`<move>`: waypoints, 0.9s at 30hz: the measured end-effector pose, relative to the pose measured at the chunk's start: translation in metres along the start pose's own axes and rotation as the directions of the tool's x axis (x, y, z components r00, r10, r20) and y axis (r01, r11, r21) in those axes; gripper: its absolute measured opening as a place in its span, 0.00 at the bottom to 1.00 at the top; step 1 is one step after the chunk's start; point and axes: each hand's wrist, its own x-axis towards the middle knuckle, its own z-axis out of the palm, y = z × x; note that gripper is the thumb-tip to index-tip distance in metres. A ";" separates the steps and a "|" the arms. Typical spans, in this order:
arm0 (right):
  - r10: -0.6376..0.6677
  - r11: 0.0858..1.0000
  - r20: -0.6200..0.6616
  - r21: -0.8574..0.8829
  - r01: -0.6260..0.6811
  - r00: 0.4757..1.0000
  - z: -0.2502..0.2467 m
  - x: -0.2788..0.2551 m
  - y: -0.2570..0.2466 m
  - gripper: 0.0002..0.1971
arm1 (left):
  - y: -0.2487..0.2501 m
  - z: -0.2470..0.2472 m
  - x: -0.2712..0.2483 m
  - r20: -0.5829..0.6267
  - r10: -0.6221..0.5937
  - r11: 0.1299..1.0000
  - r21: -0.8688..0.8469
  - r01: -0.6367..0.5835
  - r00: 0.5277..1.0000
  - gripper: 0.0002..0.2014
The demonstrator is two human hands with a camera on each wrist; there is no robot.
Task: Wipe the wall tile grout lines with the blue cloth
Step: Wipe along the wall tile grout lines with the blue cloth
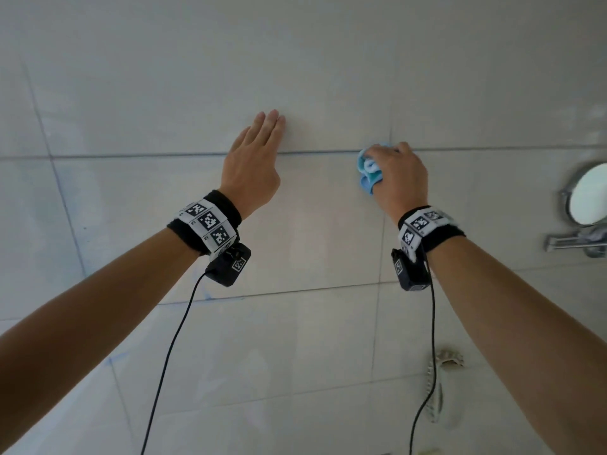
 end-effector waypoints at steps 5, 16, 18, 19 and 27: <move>0.191 0.980 0.049 0.051 -0.194 0.980 -0.028 0.002 0.049 0.19 | 0.016 0.002 0.006 0.065 -0.036 0.999 0.001 0.036 0.997 0.44; 0.291 0.909 -0.162 0.355 -0.220 0.943 0.013 0.012 0.031 0.16 | 0.003 0.004 0.007 0.066 -0.013 0.999 0.047 0.010 0.998 0.46; 0.188 0.934 -0.186 0.337 -0.117 0.965 0.027 0.003 0.011 0.16 | 0.002 0.007 0.008 0.063 -0.006 0.998 0.056 0.003 0.998 0.45; 0.121 0.941 -0.178 0.334 -0.056 0.977 0.031 -0.002 0.002 0.17 | 0.003 0.009 0.008 0.060 -0.005 0.998 0.057 0.002 0.998 0.45; -0.095 0.987 -0.105 0.116 0.107 0.990 -0.001 -0.009 0.058 0.18 | 0.008 0.019 0.008 0.016 -0.033 0.998 0.062 0.032 0.999 0.45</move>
